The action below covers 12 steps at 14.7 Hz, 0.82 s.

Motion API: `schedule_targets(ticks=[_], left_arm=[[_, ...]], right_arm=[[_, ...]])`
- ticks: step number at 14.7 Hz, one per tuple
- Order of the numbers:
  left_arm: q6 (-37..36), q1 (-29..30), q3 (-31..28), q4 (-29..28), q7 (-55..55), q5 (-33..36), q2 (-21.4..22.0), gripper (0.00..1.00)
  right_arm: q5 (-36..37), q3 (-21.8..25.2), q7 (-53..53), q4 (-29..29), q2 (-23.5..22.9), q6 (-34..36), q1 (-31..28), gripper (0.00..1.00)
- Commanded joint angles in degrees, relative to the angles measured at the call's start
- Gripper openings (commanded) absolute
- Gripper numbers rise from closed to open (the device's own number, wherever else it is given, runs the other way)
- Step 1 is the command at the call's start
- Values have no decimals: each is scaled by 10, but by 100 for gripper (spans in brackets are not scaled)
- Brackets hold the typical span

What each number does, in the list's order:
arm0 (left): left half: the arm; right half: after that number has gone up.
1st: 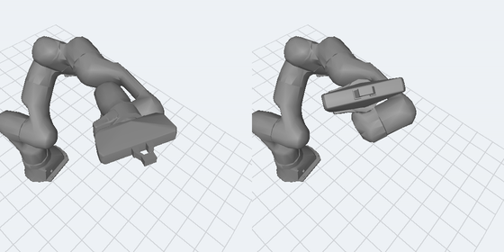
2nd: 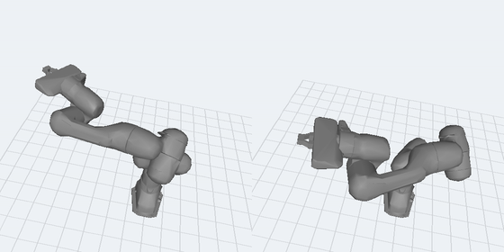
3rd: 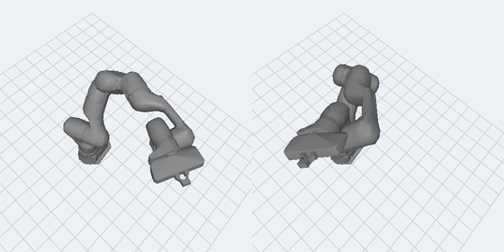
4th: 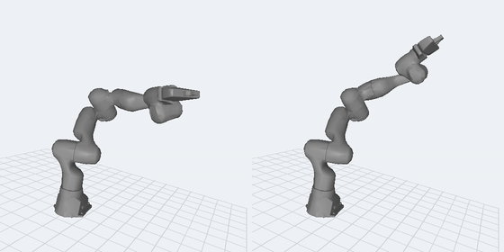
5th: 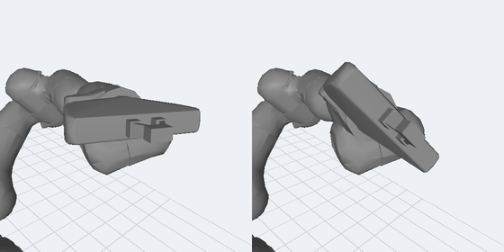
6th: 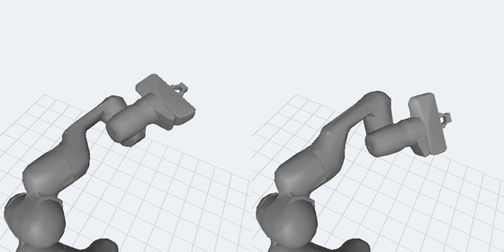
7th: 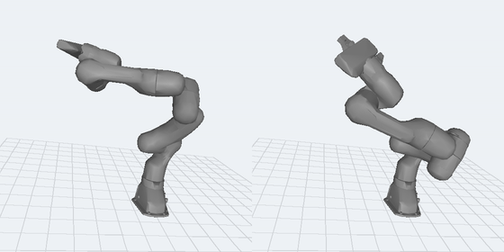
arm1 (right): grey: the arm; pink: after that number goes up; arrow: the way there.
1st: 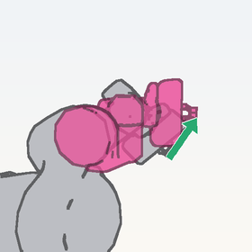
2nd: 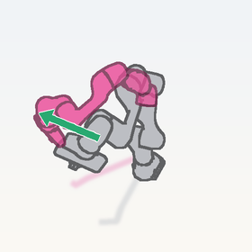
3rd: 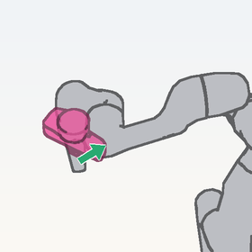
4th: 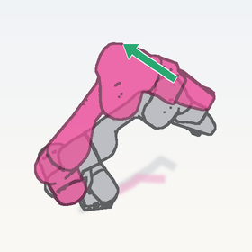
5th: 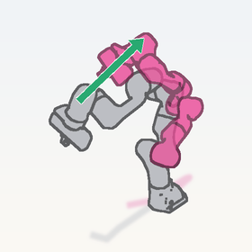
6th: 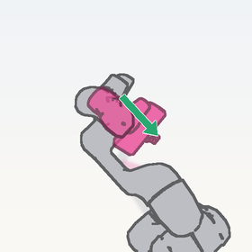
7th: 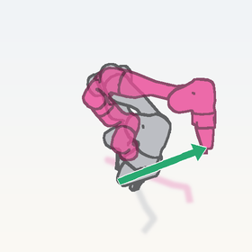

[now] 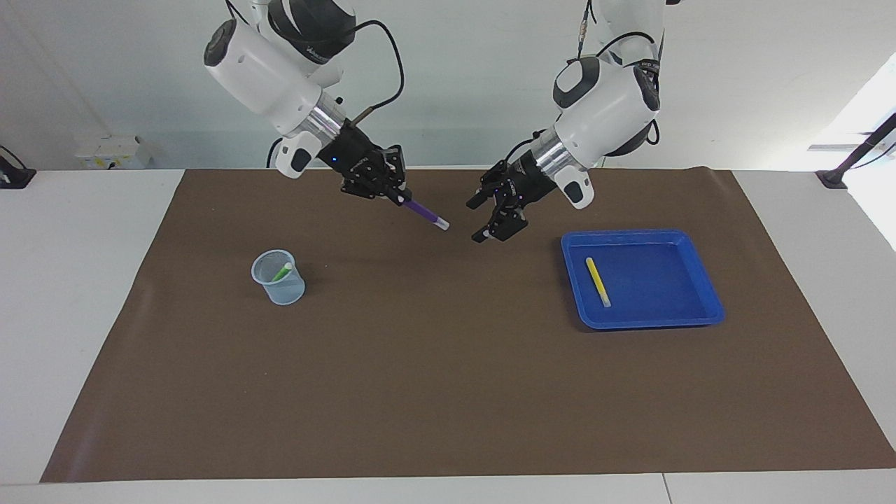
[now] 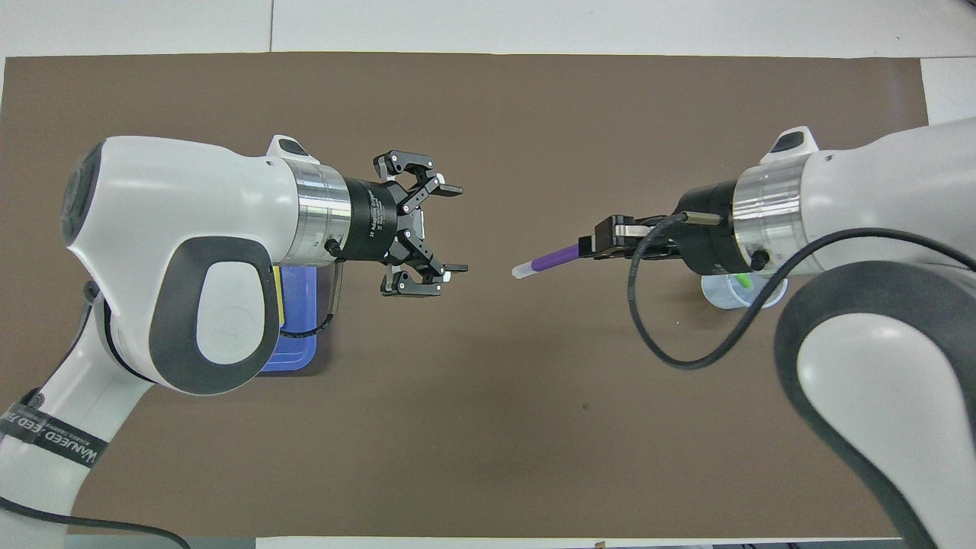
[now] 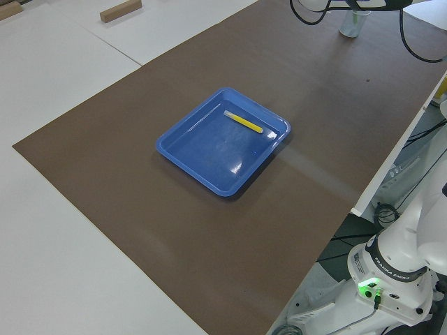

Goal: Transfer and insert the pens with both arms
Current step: 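Open the left gripper while the right gripper carries the purple pen, then insert the purple pen into the cup while the left gripper grasps yellow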

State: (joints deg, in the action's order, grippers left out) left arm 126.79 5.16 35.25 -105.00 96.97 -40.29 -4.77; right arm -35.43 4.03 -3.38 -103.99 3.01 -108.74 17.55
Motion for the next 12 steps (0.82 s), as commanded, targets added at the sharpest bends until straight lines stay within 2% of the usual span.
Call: schedule_targets(ticks=[1,4,6,8,10,12], left_arm=[[-11,32,-3,-37,-85,-2,32,100],[-62,70,-4,-41,-197,30,35,100],[-107,100,-3,-41,-282,78,35,100],[-150,130,-3,-41,-400,105,29,100],[-181,147,-3,-47,-503,169,27,100],[-180,150,-4,-67,-580,223,28,100]], right_arm=[[39,2,106,64,-28,91,-86,0],[130,1,216,116,-48,149,-151,0],[205,2,313,113,-51,144,-165,0],[257,1,348,73,-38,113,-167,0],[261,2,348,23,-20,76,-174,0],[266,2,353,-57,4,11,-177,0]])
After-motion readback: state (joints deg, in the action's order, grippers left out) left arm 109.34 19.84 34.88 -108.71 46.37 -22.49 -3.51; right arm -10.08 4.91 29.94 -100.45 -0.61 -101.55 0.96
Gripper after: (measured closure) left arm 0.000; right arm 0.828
